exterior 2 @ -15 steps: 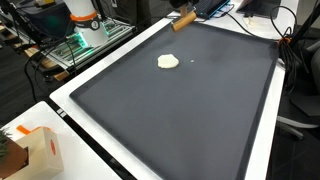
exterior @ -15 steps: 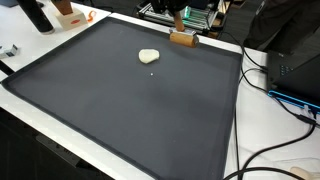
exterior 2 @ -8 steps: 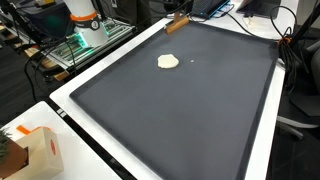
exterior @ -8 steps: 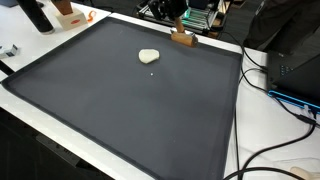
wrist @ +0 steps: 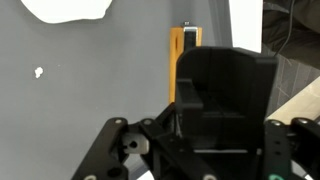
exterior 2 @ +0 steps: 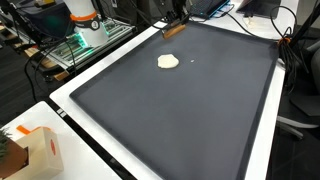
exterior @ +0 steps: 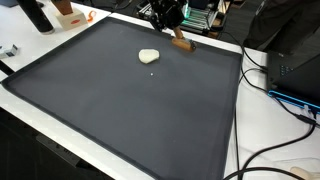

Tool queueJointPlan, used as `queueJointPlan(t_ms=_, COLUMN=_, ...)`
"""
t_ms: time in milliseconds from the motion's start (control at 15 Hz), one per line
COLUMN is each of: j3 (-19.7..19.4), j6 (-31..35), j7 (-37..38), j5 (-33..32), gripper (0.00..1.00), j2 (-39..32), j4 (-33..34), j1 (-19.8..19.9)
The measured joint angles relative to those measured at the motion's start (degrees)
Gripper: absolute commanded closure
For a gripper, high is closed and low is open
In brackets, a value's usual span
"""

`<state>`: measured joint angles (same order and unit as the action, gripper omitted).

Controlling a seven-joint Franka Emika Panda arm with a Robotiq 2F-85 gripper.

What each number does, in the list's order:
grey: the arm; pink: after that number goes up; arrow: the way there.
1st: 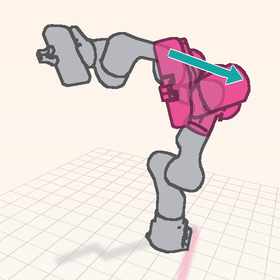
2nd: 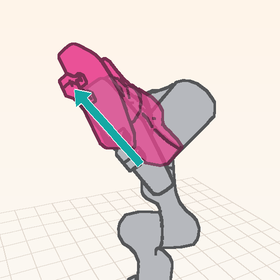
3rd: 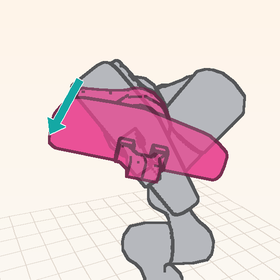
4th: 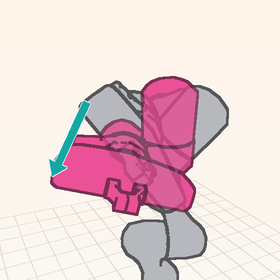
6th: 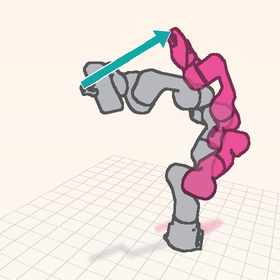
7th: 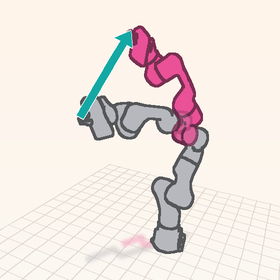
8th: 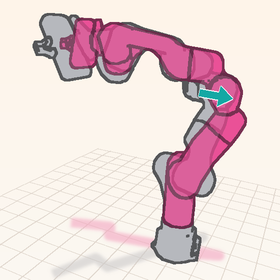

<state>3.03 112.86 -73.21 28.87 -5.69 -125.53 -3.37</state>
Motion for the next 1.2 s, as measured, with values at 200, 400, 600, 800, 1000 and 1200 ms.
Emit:
queueJointPlan(t_ms=200, j3=0.0, j6=-0.92, j7=0.51, j5=0.0, gripper=0.81, j2=-1.52, j4=0.85, j1=0.77)
queueJointPlan(t_ms=400, j3=0.0, j6=-1.21, j7=2.34, j5=-0.02, gripper=0.81, j2=-2.5, j4=1.45, j1=1.25)
queueJointPlan(t_ms=600, j3=0.0, j6=-1.34, j7=4.92, j5=-0.38, gripper=0.81, j2=-3.02, j4=2.04, j1=1.38)
queueJointPlan(t_ms=800, j3=0.0, j6=-1.68, j7=7.48, j5=-0.89, gripper=0.81, j2=-3.1, j4=2.43, j1=1.39)
queueJointPlan(t_ms=1000, j3=0.0, j6=-2.32, j7=9.69, j5=-1.51, gripper=0.81, j2=-3.18, j4=2.59, j1=1.49)
queueJointPlan(t_ms=1200, j3=0.0, j6=-2.84, j7=11.65, j5=-2.42, gripper=0.81, j2=-3.34, j4=2.61, j1=1.66)
